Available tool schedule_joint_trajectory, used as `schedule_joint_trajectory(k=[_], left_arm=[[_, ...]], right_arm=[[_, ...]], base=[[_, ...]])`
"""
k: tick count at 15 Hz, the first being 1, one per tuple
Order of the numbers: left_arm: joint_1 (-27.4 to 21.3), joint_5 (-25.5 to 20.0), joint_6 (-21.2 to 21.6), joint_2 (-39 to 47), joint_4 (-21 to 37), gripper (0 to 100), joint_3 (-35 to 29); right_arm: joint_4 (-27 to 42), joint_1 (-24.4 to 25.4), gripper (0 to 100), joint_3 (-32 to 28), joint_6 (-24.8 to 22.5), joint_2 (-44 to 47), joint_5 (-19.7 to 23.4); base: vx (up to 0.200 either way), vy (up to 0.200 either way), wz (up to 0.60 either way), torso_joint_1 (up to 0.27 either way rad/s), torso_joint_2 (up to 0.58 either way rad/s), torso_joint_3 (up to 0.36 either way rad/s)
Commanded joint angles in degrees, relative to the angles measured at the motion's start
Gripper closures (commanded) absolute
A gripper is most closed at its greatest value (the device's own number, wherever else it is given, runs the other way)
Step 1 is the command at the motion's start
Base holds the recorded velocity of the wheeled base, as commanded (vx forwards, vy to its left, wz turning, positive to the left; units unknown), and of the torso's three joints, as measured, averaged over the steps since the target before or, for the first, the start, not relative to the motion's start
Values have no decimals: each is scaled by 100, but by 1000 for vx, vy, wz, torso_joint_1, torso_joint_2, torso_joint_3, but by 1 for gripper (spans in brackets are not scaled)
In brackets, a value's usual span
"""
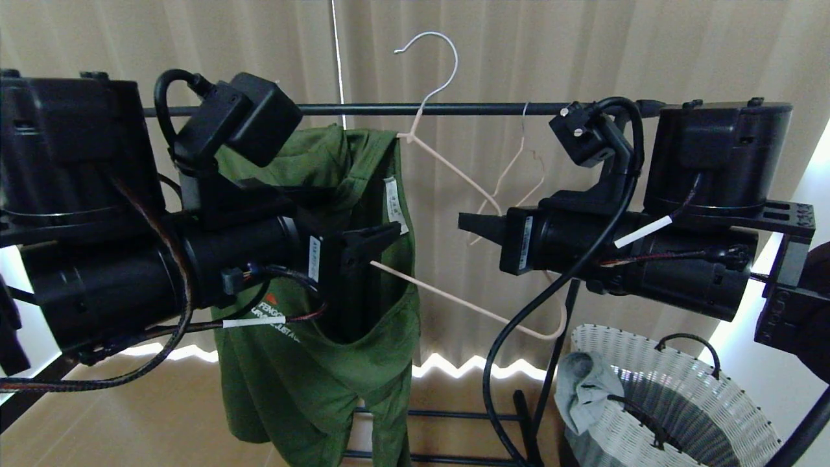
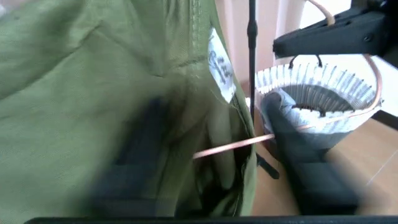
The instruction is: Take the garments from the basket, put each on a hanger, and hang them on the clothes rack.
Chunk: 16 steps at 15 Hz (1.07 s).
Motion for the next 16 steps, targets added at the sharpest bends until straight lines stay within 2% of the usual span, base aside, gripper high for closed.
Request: schedule_joint_trajectory(k=[1,7,8,9,11,12,14,16], left_arm=[[1,5,11,-156,-105,0,15],[-17,-13,28,-560,-210,0,182],[-17,-162,28,-648,-210,0,270],[1,-531,99,-833,-210,0,437],[10,-689,318,-1079,-201,0,499],[62,-672,521,-1176,-175,0,508],[475,-672,1171,-1255,-149,0,525],[959,-716,1944,-1167,-166,0,508]], right_arm=[[5,-8,100,14,-3,-73,4],[23,-307,100,67,-56,-196,-4],[32,-360,100,85,-56,-240,-4],[40,-439,100,120,-65,-319,-4],[40,-491,100,322,-258,-513,-4],[32,-553,100,462,-329,-618,4],[58,-606,100,656,-417,-785,13],[67,-702,100,858,-707,-838,31]], base=[[0,0,0,0,0,0],[0,0,0,0,0,0],[0,0,0,0,0,0],[0,0,0,0,0,0],[0,0,0,0,0,0],[0,0,0,0,0,0],[0,0,0,0,0,0],[0,0,0,0,0,0]])
